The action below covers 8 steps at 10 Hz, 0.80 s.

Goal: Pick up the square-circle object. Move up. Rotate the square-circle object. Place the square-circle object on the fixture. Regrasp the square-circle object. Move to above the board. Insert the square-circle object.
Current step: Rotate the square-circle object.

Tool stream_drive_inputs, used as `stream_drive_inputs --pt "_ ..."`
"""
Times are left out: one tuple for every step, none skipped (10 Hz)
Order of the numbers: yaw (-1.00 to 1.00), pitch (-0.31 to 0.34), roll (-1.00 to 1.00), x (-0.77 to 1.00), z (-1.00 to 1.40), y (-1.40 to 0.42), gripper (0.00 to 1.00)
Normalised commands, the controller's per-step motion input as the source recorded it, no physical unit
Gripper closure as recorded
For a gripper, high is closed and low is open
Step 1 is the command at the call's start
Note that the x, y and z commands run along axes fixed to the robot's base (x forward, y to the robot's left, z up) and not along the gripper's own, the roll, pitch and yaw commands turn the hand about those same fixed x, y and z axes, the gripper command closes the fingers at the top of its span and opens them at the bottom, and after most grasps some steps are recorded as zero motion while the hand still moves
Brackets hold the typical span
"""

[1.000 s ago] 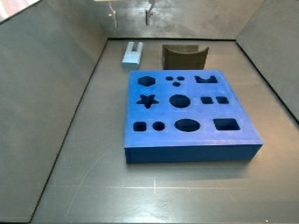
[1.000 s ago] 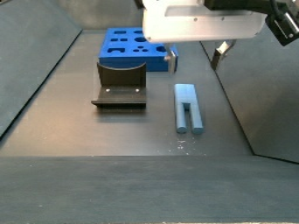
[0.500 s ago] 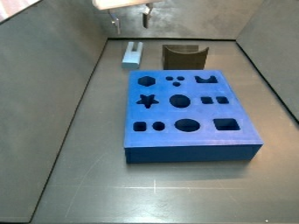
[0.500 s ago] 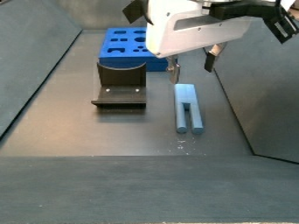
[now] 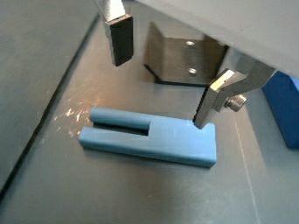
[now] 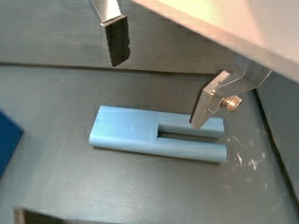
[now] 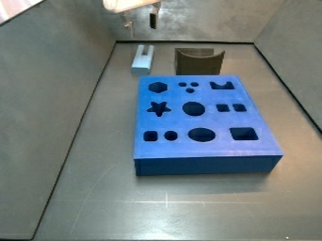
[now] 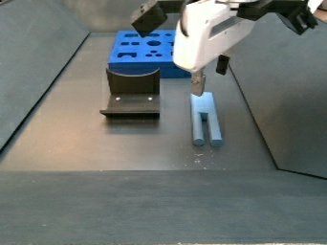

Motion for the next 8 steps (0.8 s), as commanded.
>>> stream_drive_inputs --pt "1.00 0.002 0.00 0.03 -0.04 -0.01 0.00" --pt "1.00 0.002 0.00 0.03 -0.04 -0.01 0.00" --pt "1.00 0.002 0.00 0.03 -0.04 -0.01 0.00" --pt "1.00 0.002 0.00 0.03 -0.04 -0.01 0.00" --pt "1.00 0.002 0.00 0.03 -0.04 -0.01 0.00" --pt "1.00 0.002 0.00 0.03 -0.04 -0.01 0.00" --pt "1.00 0.002 0.00 0.03 -0.04 -0.01 0.00" --pt "1.00 0.002 0.00 0.03 -0.04 -0.01 0.00"
